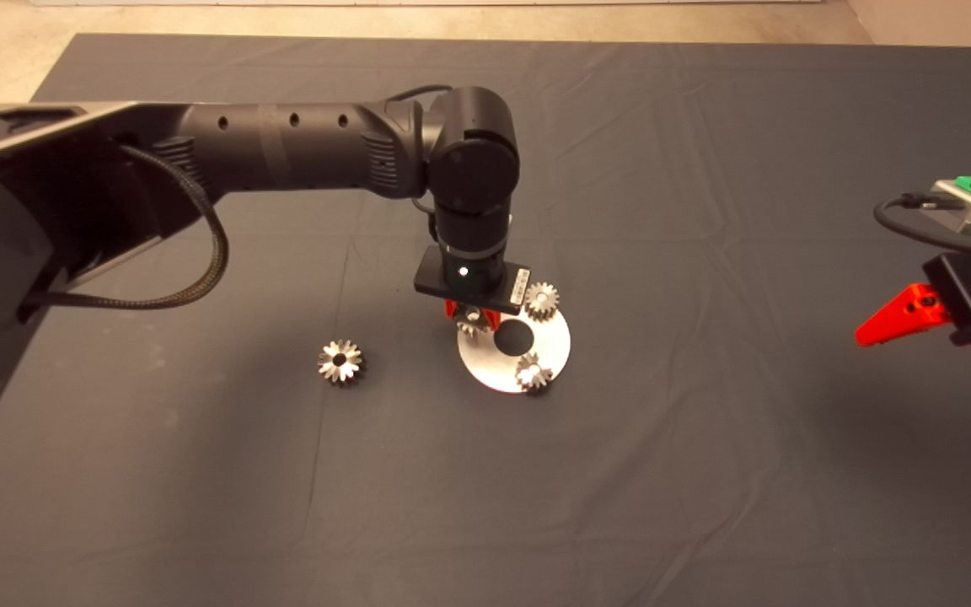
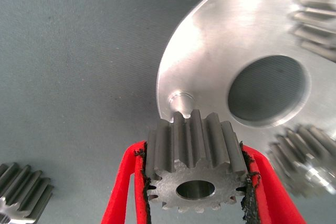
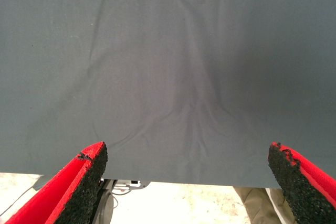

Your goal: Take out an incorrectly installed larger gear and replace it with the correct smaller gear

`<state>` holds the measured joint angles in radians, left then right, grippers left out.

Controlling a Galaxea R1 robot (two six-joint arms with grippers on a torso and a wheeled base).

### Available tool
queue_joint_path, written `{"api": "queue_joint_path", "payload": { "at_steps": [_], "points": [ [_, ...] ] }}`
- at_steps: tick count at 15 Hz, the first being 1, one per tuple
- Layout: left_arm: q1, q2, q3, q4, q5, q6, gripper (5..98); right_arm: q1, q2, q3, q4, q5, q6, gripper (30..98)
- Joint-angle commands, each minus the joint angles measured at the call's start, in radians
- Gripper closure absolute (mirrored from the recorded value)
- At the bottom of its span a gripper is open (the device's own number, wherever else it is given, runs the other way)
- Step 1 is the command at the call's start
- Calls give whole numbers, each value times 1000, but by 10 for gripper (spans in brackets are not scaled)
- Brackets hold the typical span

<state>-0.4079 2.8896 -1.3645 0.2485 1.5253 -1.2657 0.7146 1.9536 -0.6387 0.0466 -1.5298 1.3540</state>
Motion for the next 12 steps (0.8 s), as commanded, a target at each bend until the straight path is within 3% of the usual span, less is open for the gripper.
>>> {"api": "queue_joint_path", "payload": {
  "at_steps": [1, 8, 12],
  "points": [
    [6, 18, -66, -20, 133, 54, 762, 21, -9, 12, 33, -3, -3, 472],
    [10, 49, -100, -18, 133, 60, 762, 22, -5, 7, 33, -1, -3, 472],
    [78, 61, -142, -20, 133, 101, 761, 22, -9, 9, 32, -3, -3, 472]
  ]
}}
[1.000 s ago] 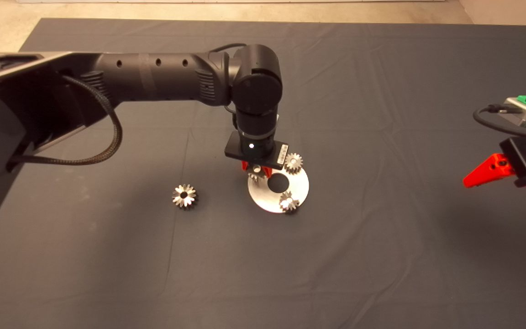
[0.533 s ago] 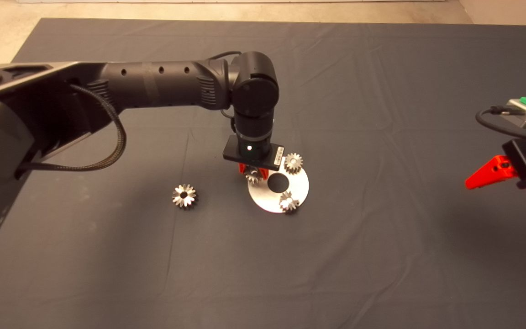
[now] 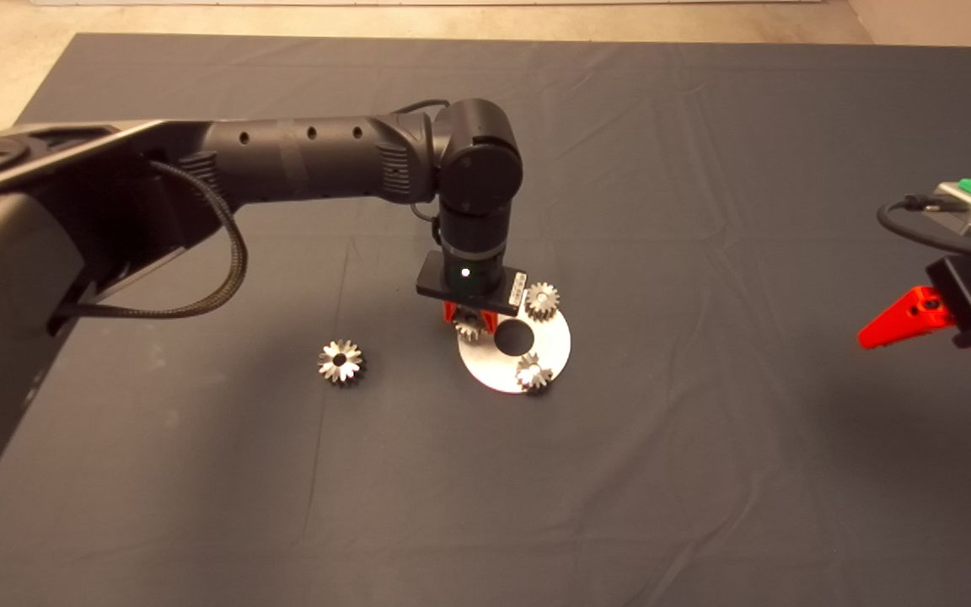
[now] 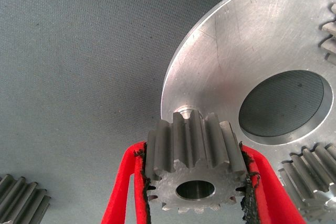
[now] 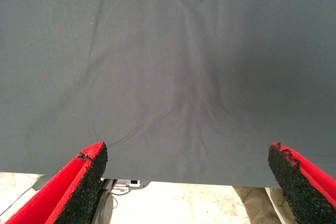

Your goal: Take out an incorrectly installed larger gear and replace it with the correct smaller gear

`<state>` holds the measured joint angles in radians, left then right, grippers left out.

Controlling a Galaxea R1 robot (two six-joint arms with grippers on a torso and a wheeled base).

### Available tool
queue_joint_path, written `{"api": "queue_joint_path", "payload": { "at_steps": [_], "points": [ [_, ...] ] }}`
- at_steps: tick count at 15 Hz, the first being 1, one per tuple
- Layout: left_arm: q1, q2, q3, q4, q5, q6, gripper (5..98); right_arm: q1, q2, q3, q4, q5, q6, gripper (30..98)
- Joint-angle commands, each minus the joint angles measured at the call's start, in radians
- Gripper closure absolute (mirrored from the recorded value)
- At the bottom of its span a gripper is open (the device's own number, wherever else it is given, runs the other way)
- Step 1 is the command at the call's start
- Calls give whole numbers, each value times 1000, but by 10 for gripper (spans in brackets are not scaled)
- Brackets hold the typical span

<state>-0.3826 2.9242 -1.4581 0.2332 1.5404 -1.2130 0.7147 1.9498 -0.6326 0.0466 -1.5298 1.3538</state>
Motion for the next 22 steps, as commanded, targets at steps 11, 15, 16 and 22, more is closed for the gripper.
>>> {"api": "queue_joint_path", "payload": {
  "at_steps": [11, 15, 16, 22],
  "points": [
    [93, 27, -89, 2, 116, 78, 762, 22, -18, 4, 29, -1, 7, 472],
    [88, 23, -79, 2, 117, 76, 760, 20, -24, 4, 27, -3, 7, 472],
    [86, 19, -77, 2, 118, 69, 760, 20, -25, 4, 27, -3, 7, 472],
    [36, 19, -56, -3, 118, 63, 752, 19, -25, 4, 24, -1, 7, 472]
  ]
}}
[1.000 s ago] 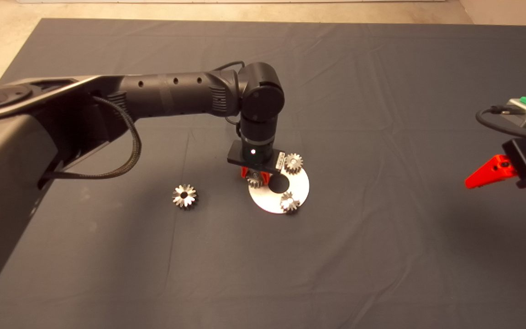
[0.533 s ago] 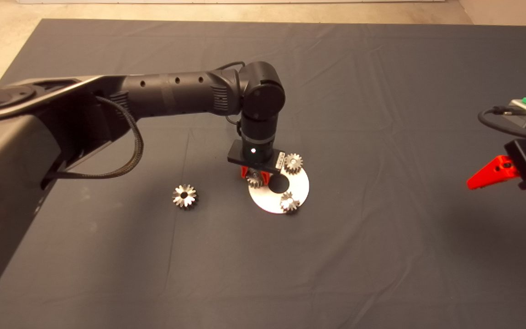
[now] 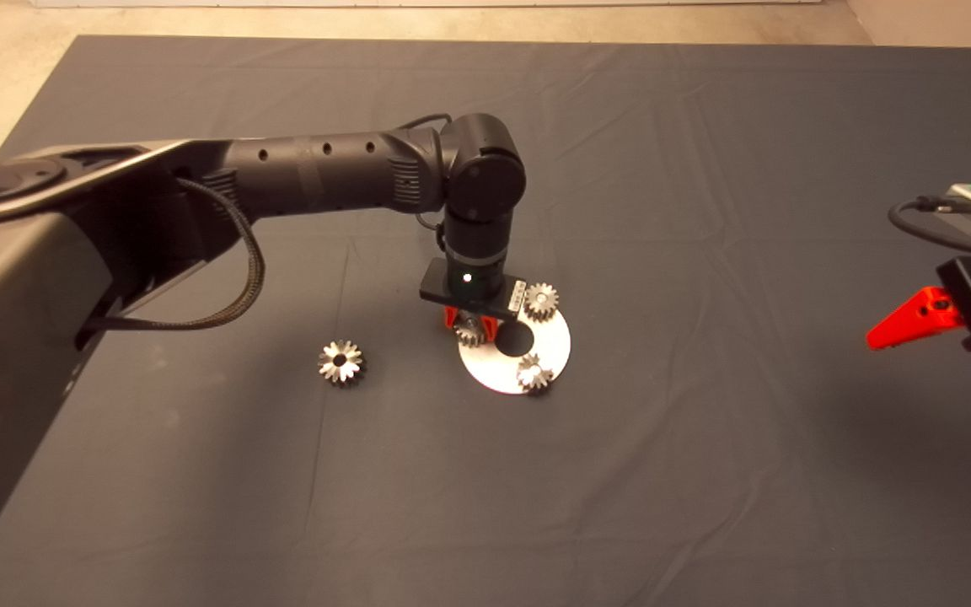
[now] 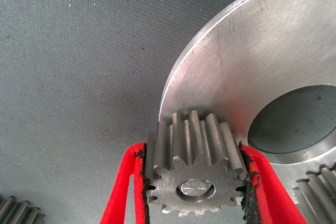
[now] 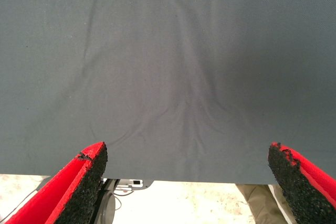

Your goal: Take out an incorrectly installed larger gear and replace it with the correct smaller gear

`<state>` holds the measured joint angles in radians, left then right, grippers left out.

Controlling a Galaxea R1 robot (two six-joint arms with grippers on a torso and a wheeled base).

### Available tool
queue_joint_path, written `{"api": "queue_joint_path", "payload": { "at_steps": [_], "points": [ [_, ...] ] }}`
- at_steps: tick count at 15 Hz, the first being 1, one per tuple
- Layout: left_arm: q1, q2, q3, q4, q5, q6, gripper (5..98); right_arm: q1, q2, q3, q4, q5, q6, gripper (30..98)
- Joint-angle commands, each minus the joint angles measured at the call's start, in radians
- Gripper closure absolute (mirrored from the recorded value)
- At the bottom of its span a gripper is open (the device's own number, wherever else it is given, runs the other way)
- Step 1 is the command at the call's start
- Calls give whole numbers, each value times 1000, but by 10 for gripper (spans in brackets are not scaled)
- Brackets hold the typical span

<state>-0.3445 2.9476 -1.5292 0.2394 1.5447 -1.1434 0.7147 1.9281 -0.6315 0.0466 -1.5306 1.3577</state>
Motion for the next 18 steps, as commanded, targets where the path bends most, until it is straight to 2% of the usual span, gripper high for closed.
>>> {"api": "queue_joint_path", "payload": {
  "at_steps": [1, 6, 12, 14, 16, 18],
  "points": [
    [-10, -3, 28, -9, 113, -7, 752, 17, -4, 3, 24, 0, 3, 472],
    [-41, -20, 54, -12, 113, -35, 708, 17, -2, 5, 24, 0, -1, 472],
    [-143, -46, 83, -38, 113, -55, 646, 16, -2, 10, 26, 1, -2, 472],
    [-168, -63, 98, -43, 113, -60, 598, 14, 1, 11, 26, 1, -2, 472],
    [-190, -82, 125, -69, 113, -68, 552, 15, 0, 11, 26, 1, -2, 472],
    [-221, -107, 188, -81, 113, -94, 529, 14, -5, 13, 26, 1, -2, 472]
  ]
}}
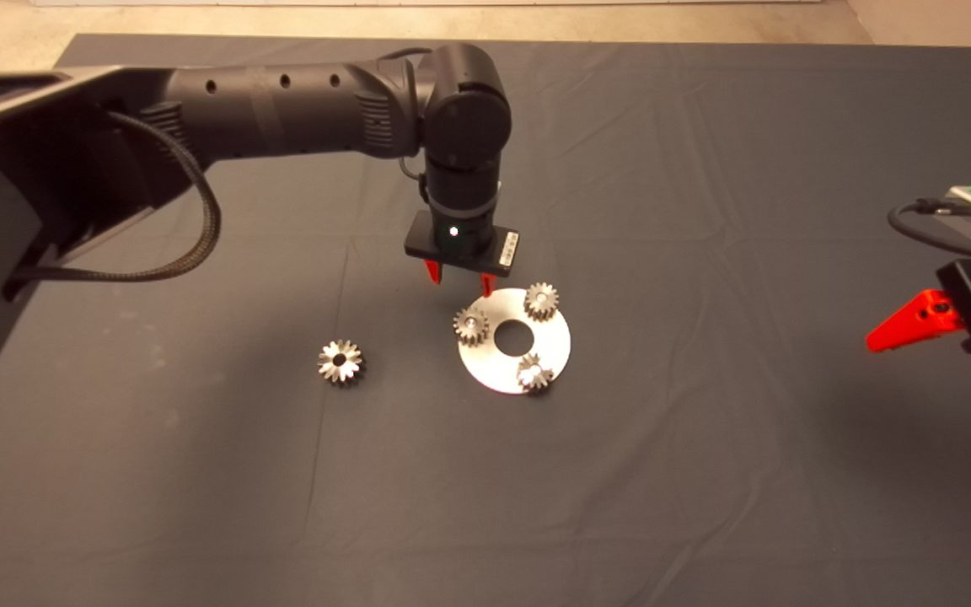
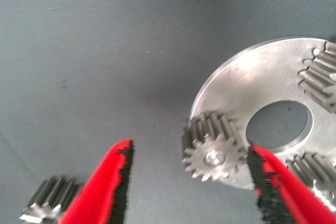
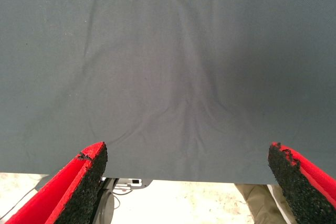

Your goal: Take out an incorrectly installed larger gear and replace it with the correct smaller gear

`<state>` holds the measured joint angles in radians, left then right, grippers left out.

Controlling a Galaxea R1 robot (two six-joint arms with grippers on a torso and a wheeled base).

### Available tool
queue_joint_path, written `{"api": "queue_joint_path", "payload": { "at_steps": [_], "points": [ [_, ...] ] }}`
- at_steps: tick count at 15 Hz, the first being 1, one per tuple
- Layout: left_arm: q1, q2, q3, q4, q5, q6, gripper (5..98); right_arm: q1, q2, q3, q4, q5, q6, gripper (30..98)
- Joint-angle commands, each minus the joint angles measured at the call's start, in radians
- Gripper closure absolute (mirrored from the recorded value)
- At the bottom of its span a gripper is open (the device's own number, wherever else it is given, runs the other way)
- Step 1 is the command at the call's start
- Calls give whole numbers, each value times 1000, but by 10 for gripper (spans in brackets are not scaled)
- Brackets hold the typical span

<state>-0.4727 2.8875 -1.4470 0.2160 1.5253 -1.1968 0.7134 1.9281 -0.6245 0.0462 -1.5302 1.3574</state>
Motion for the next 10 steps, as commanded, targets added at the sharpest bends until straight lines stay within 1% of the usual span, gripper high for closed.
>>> {"api": "queue_joint_path", "payload": {
  "at_steps": [1, 2, 3, 4, 5, 6, 7, 8, 9, 10],
  "points": [
    [-111, -79, 143, -74, 133, -65, 502, 15, -5, 9, 26, 1, -1, 472],
    [-147, -119, 203, -89, 133, -83, 497, 15, -5, 17, 27, 1, -1, 472],
    [-188, -153, 271, -107, 133, -104, 472, 17, -7, 19, 27, -1, -1, 472],
    [-202, -189, 322, -119, 133, -129, 454, 17, -7, 22, 27, -1, -1, 472],
    [-204, -237, 372, -121, 133, -165, 449, 18, -7, 22, 29, -1, -1, 472],
    [-207, -276, 430, -122, 133, -179, 447, 20, -5, 26, 32, -1, -1, 472],
    [-224, -291, 484, -129, 133, -189, 436, 21, -2, 27, 32, 1, -1, 472],
    [-239, -311, 519, -139, 133, -220, 408, 21, 3, 30, 32, 1, -1, 472],
    [-239, -345, 577, -139, 133, -254, 401, 23, 3, 48, 32, -1, -1, 472],
    [-239, -372, 612, -140, 133, -280, 401, 23, 3, 79, 32, 1, 0, 472]
  ]
}}
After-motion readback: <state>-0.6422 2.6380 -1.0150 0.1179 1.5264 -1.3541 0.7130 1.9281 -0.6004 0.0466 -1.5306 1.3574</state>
